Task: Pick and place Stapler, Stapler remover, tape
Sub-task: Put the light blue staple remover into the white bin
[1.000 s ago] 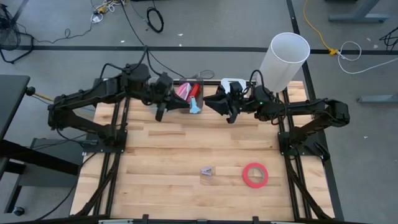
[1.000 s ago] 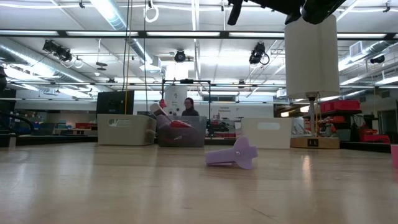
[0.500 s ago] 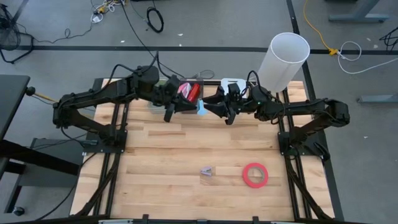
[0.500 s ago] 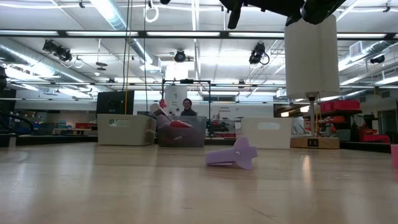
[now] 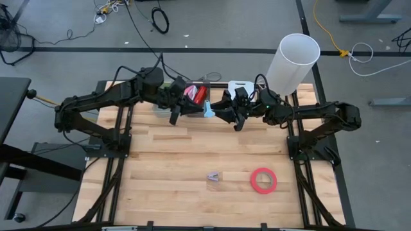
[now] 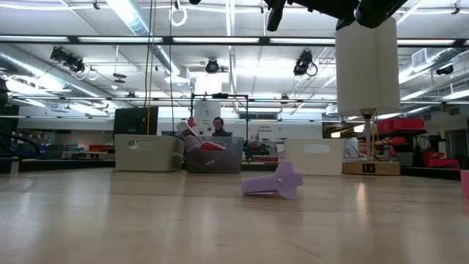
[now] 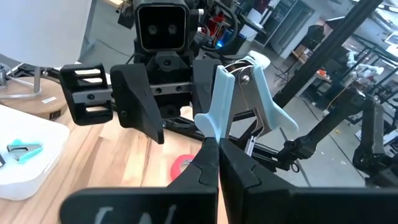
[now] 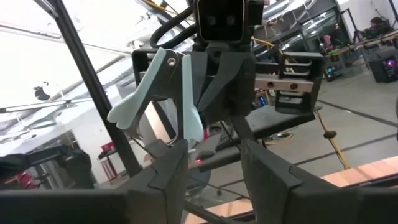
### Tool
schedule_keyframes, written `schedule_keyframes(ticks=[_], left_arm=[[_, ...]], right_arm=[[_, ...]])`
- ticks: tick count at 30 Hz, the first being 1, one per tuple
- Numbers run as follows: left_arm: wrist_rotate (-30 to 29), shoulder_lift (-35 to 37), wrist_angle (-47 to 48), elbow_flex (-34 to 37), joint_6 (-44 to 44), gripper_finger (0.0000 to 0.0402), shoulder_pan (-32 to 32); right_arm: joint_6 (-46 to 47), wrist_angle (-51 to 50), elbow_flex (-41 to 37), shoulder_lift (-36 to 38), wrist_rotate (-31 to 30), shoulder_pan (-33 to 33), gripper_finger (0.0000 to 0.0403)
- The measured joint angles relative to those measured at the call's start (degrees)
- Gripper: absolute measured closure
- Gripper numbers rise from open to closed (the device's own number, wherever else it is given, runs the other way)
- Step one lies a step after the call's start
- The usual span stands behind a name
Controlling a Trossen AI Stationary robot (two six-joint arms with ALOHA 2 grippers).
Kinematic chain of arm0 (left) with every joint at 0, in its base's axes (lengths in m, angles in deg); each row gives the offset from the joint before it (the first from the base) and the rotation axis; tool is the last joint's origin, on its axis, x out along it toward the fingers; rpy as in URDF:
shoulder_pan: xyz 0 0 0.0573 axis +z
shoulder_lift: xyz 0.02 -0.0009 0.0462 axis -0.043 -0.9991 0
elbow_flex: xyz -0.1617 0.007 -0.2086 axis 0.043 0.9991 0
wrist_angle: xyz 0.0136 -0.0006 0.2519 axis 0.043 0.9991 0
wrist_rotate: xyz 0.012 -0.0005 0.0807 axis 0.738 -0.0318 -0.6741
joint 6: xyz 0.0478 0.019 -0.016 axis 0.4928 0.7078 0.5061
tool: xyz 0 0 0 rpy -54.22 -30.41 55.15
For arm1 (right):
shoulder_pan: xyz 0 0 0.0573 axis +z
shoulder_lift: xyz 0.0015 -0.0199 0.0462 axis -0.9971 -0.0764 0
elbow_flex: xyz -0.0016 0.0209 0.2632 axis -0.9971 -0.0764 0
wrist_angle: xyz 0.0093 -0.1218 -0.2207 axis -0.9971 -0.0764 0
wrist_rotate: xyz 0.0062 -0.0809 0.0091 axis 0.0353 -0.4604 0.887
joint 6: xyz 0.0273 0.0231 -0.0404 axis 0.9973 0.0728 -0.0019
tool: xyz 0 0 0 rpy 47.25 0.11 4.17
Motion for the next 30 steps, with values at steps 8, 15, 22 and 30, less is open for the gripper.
schedule_keyframes(ticks=[8, 15, 22, 30], left_arm=[[0.0, -1.3, 0.2, 0.0, -1.2, 0.0401, -0.1], [0.2, -1.9, 0.1, 0.0, -1.3, 0.0401, -0.1], [0.2, -1.9, 0.1, 0.0, -1.3, 0.0400, -0.1], [0.2, -1.9, 0.2, 0.0, -1.3, 0.0400, -0.1]], right_arm=[[-0.2, -0.5, 0.0, 0.0, -1.4, 0.0, 0.0255], [0.1, -0.7, 0.0, 0.0, -1.1, 0.0, 0.0257], [1.1, -0.8, 0.0, 0.0, -0.9, 0.0, 0.0298], [1.1, -0.7, 0.0, 0.0, 0.2, 0.0, 0.0372]])
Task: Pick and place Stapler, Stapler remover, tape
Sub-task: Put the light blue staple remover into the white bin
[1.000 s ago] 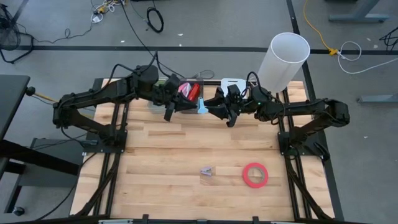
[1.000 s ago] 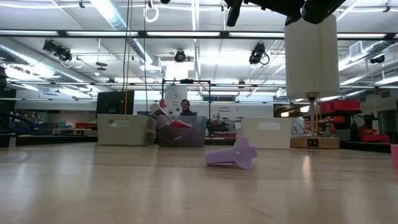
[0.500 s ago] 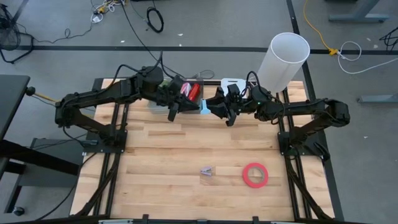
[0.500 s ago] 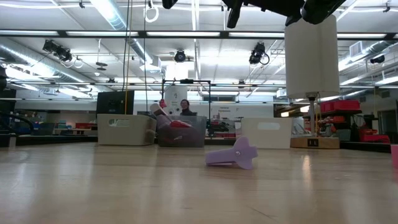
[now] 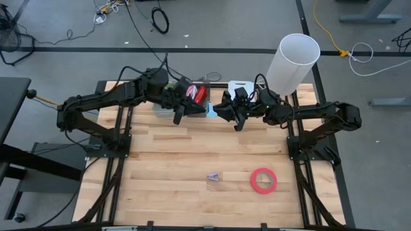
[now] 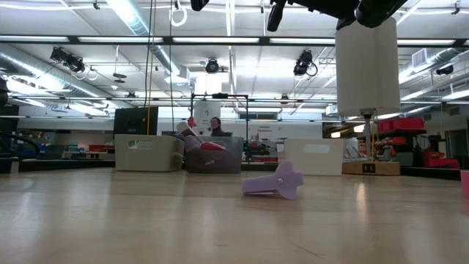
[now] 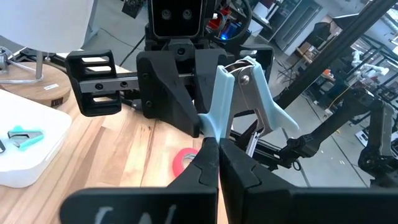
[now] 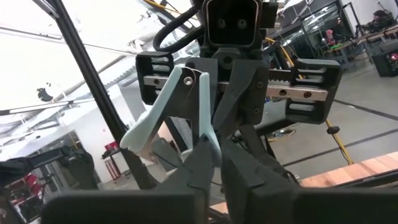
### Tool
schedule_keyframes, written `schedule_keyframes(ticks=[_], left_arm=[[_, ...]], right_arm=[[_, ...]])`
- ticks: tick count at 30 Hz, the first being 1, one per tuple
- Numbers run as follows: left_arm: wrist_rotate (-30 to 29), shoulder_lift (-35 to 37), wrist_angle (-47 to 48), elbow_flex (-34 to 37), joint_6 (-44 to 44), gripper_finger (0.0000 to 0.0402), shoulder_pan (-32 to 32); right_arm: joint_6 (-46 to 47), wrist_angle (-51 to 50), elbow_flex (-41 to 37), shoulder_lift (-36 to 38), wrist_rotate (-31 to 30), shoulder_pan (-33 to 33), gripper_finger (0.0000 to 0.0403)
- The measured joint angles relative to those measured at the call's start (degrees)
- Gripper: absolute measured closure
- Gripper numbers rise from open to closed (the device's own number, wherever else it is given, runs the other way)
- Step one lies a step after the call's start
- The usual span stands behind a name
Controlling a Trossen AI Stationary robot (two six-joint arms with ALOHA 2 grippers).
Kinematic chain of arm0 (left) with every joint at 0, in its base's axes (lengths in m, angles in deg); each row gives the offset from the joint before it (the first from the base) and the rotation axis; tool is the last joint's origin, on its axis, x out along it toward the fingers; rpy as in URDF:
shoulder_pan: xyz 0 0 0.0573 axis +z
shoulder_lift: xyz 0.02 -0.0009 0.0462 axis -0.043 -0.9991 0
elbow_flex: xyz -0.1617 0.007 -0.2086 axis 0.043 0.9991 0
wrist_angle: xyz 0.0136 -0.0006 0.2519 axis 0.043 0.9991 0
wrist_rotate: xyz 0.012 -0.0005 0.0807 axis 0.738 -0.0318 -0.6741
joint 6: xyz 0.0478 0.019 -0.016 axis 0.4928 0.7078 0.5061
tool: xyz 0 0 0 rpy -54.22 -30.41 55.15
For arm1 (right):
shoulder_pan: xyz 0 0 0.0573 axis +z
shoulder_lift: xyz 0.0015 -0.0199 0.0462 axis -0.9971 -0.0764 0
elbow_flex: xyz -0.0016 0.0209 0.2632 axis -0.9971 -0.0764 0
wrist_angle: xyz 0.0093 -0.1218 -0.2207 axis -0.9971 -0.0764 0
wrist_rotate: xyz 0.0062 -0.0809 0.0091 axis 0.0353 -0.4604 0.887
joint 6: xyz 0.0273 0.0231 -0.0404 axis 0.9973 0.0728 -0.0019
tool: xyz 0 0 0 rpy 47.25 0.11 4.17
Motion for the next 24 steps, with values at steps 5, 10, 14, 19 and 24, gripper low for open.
schedule_keyframes(ticks=[5, 10, 14, 19, 24], left_arm=[[0.2, 0.0, 0.0, 0.0, 0.1, 0.0400, 0.0], [0.2, 0.0, 0.0, 0.0, 0.1, 0.0400, 0.0], [0.1, 0.0, 0.0, 0.0, 0.1, 0.0396, 0.0], [-0.4, 0.0, -0.5, 0.0, 0.1, 0.0347, 0.0], [-2.2, 0.4, -0.5, 0.0, 0.1, 0.0259, 0.0]], right_arm=[[-1.0, 0.1, 0.0, 0.1, 0.5, 0.0, 0.0397], [-1.1, 0.1, 0.0, 0.1, 0.8, 0.0, 0.0398], [-1.1, 0.2, 0.0, 0.0, 0.7, 0.0, 0.0399], [-1.1, 1.9, 0.0, -0.1, 0.8, 0.0, 0.0401], [-1.1, 2.5, 0.0, -0.2, 0.7, 0.0, 0.0401]])
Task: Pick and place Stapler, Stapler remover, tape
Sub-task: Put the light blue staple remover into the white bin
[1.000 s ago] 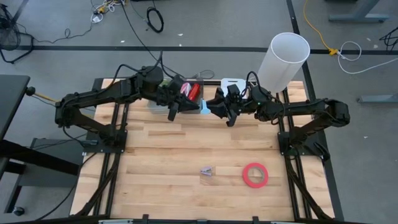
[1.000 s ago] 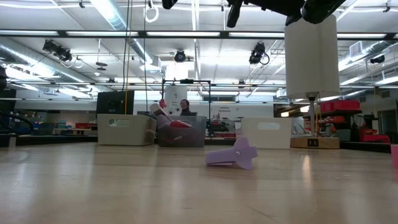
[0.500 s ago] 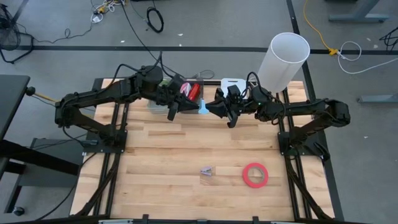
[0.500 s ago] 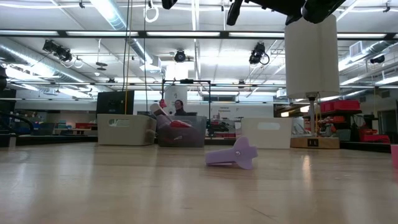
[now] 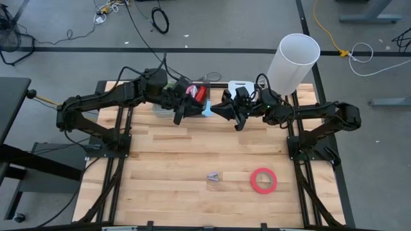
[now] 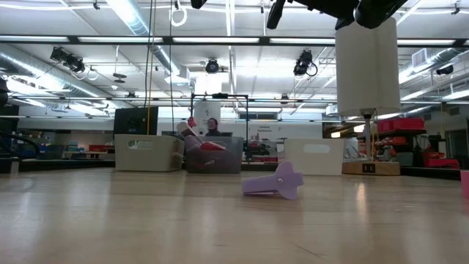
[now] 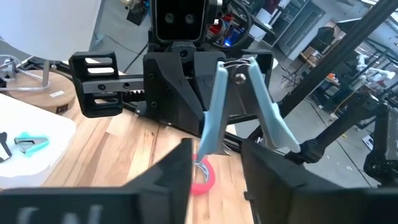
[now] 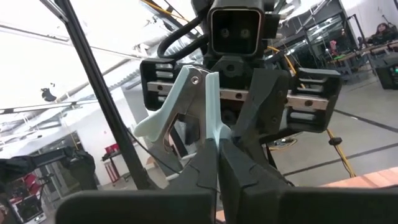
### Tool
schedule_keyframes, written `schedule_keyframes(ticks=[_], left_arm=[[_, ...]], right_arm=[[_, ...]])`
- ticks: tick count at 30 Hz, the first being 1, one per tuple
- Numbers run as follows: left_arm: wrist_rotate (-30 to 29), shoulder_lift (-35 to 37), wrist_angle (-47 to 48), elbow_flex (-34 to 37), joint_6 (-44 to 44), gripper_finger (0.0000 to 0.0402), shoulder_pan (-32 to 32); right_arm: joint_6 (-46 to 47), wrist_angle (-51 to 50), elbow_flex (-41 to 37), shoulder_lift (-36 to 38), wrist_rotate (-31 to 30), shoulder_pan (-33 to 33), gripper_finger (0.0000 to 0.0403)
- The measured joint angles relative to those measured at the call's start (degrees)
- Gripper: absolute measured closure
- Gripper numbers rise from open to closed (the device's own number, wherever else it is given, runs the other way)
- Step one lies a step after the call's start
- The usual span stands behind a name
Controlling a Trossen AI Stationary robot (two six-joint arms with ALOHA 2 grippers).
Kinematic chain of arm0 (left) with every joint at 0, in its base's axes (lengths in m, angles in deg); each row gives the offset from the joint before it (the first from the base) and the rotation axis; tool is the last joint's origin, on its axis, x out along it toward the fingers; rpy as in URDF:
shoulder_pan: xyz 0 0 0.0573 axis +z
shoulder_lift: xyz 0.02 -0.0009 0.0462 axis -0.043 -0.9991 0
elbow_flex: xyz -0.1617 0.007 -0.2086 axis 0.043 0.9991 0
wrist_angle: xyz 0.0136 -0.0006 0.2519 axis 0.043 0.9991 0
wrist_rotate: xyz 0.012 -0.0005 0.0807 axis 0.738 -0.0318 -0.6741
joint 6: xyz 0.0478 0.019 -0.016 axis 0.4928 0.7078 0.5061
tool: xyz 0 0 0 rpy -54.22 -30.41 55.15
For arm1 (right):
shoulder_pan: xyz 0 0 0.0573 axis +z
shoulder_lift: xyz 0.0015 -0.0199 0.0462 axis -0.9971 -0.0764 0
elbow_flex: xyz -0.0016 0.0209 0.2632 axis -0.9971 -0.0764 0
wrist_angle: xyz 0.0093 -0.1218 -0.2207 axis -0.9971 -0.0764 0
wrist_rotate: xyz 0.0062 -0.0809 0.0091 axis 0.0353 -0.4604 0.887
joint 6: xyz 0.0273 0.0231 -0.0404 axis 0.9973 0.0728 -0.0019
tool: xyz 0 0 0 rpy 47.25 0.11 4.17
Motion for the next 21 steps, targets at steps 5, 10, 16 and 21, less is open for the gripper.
schedule_keyframes(ticks=[5, 10, 16, 21], left_arm=[[1.5, 0.4, 0.4, 0.0, 0.4, 0.0185, 0.5], [6.9, 2.5, 2.5, 0.0, 0.6, 0.0153, 2.4], [1.1, 6.8, 10.0, 0.0, 4.0, 0.0158, 4.7], [-3.5, 7.9, 12.4, 0.0, 4.6, 0.0173, 6.4]], right_arm=[[0.0, 0.4, 0.0, 0.0, -0.3, 0.0, 0.0401], [1.1, 0.4, 0.0, 0.5, -0.1, 0.0, 0.0401], [1.6, -0.4, 0.0, 0.7, 0.4, -1.2, 0.0401], [1.6, -4.6, 0.0, 0.7, 0.1, -3.7, 0.0401]])
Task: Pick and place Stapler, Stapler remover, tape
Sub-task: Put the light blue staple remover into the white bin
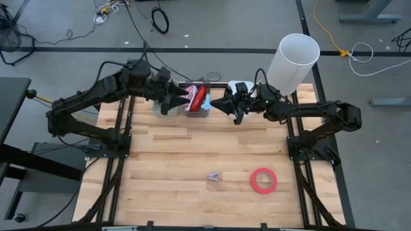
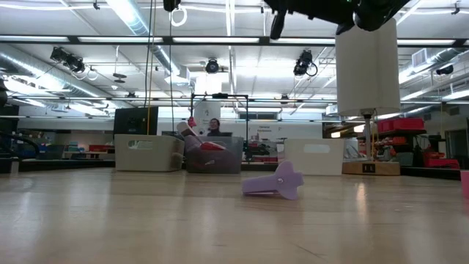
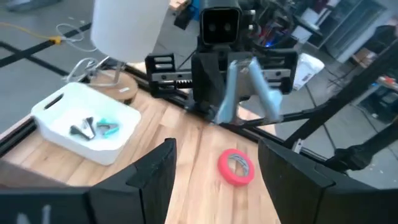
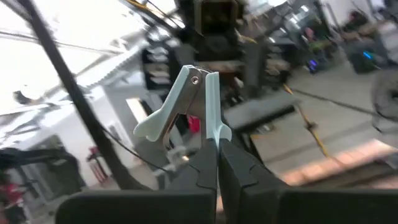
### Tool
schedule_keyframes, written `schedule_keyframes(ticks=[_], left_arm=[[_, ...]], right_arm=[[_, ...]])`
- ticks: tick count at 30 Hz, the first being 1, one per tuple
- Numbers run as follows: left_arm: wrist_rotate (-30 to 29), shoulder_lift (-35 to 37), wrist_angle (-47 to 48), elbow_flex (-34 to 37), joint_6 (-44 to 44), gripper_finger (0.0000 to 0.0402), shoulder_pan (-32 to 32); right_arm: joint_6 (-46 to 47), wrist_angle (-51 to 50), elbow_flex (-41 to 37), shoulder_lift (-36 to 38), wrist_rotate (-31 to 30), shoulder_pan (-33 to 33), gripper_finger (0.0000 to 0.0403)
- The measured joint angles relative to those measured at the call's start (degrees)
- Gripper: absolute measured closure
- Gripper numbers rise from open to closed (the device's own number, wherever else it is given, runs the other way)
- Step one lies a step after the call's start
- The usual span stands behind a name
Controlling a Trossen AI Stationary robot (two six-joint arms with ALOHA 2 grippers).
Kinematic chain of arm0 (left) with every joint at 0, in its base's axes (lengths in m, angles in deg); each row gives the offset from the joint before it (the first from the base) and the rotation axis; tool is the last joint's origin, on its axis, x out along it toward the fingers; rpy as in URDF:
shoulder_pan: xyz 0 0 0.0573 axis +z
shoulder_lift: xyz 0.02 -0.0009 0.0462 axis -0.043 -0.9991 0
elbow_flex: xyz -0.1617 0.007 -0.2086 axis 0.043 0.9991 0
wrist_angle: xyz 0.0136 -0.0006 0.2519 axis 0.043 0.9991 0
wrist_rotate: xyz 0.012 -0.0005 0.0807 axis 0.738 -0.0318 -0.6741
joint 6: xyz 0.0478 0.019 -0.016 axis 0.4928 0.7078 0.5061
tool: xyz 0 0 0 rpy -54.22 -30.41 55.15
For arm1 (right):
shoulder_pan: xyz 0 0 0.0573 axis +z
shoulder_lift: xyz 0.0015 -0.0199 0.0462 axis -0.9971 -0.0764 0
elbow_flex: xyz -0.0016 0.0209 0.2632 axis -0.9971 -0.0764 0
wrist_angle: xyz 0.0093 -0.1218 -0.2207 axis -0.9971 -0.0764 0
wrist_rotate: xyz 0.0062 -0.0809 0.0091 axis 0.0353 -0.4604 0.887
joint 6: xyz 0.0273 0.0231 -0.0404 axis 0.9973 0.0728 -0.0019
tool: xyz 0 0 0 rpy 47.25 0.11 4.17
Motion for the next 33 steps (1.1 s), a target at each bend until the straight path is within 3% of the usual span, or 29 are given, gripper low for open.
schedule_keyframes(ticks=[5, 9, 21, 33], left_arm=[[1.0, 0.1, 0.1, 0.0, 0.0, 0.0184, 0.1], [1.2, 0.1, 0.6, 0.0, 0.0, 0.0189, 0.1], [0.6, 0.1, 0.6, 0.0, 0.6, 0.0189, 0.1], [-0.4, 0.1, 0.5, 0.0, 0.6, 0.0189, 0.1]], right_arm=[[-1.6, -8.2, 0.0, 0.0, -0.3, -3.0, 0.0401], [-6.1, -17.1, 0.0, 0.0, -4.9, -4.6, 0.0401], [-11.0, -47.4, 0.0, 0.0, -32.2, -7.9, 0.0401], [-7.9, -66.2, 0.0, 0.0, -38.7, -11.7, 0.0401]])
